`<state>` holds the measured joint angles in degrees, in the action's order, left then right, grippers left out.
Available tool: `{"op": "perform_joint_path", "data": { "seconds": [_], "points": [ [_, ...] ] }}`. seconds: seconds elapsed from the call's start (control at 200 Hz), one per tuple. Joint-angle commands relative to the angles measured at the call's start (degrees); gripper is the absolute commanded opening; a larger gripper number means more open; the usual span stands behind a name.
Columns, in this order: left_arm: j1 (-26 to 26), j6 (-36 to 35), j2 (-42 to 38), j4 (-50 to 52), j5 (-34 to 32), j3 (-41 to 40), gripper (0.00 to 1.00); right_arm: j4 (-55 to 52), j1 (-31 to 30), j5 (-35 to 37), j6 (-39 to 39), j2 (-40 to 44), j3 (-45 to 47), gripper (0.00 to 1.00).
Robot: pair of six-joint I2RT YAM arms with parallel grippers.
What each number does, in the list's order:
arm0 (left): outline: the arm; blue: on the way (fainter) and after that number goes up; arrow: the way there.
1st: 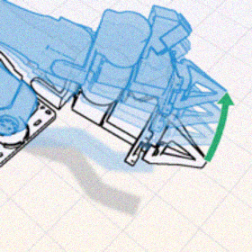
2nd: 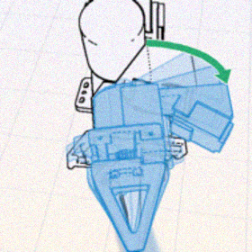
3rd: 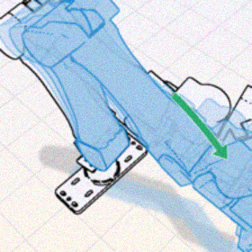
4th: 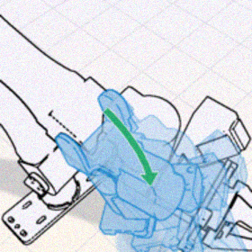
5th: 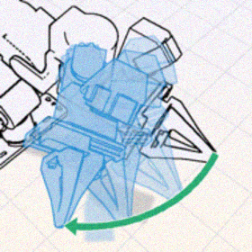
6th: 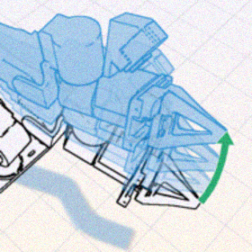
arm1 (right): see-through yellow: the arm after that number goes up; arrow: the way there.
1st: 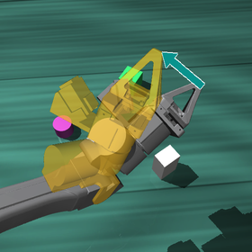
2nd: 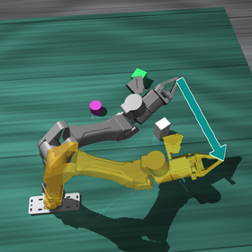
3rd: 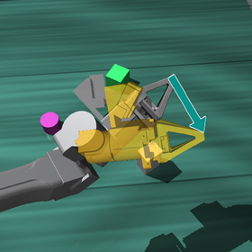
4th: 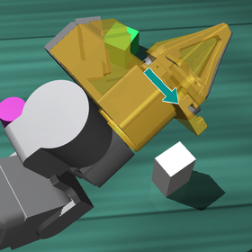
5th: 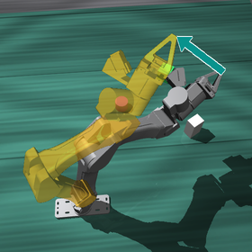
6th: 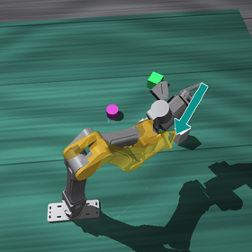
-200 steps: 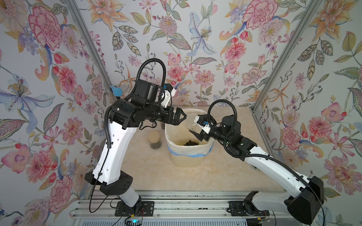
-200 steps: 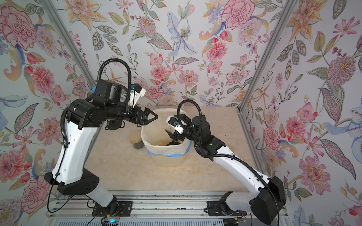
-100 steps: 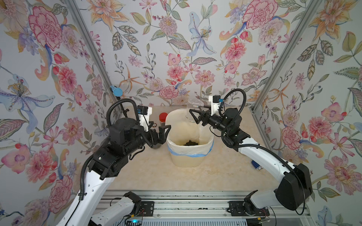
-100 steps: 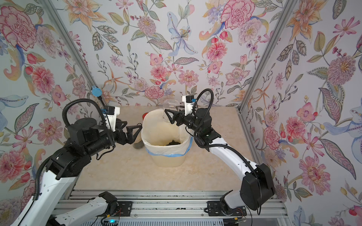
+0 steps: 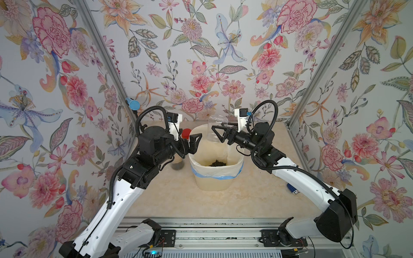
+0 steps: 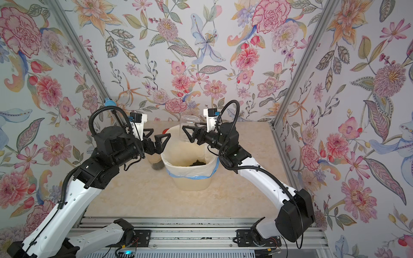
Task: Empty moldy tea leaves from jars
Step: Place the jar at the center of the board.
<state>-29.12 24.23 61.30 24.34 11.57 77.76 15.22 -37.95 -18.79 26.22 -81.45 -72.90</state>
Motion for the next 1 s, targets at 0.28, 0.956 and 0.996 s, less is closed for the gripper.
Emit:
{"op": "perform_joint_path", "data": {
  "seconds": [0.28,0.956,0.996],
  "points": [
    [1.0,-0.5,-3.9,-13.0,1.4,-7.2,1.00,6.9,9.4,-1.8,1.8,4.3,2.5,0.47],
    [-21.4,-19.0,2.2,-44.8,-16.4,-16.5,1.00,14.6,9.9,0.8,25.4,7.6,0.0,0.49],
    [-21.4,-17.6,4.3,-46.8,-14.1,-15.9,1.00,13.5,9.9,1.7,22.2,9.2,0.6,0.49]
  ]
}}
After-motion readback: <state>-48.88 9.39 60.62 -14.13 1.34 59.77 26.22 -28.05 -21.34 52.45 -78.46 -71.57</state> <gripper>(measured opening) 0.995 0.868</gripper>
